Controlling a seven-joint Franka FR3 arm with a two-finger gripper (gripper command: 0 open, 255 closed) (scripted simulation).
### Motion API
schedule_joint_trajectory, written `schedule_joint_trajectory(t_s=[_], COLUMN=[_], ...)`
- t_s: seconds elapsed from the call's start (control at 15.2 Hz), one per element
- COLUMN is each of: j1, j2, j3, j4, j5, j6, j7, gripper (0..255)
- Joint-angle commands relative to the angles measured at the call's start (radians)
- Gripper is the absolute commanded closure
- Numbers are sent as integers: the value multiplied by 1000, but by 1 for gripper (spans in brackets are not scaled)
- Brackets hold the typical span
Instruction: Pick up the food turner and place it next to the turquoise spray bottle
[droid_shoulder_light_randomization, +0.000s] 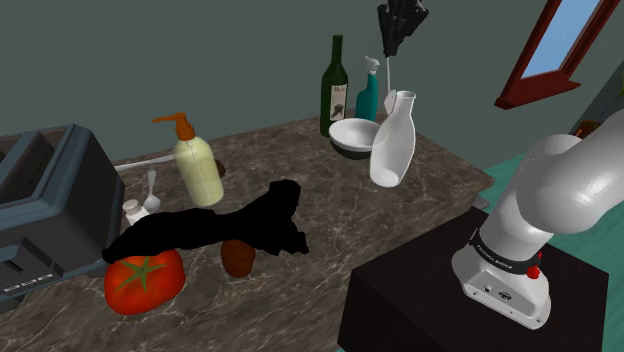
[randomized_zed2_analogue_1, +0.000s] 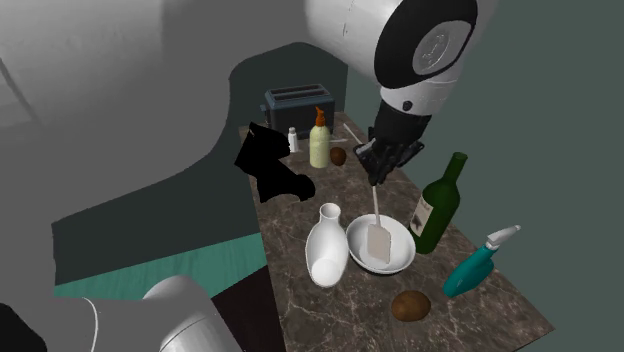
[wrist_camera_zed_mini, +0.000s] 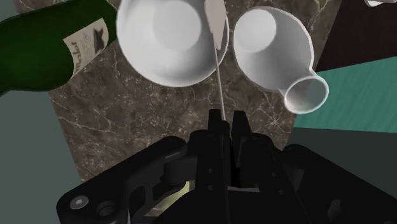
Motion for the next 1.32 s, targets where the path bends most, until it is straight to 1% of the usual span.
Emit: schedule_joint_trajectory(t_s=[0.0,0.4,0.86,1.25], j1=[-16,-60,-101,-109], j2=[-20,-38,-7,-33], j3=[-34,-144,-283,-285], j4=[-16,-7,52,-50], j5=[-19,-76,-135,-146], j6=[-9,-45,-80,-2], j7=[-47,-189,-364,-366], gripper=[255,255,255,255])
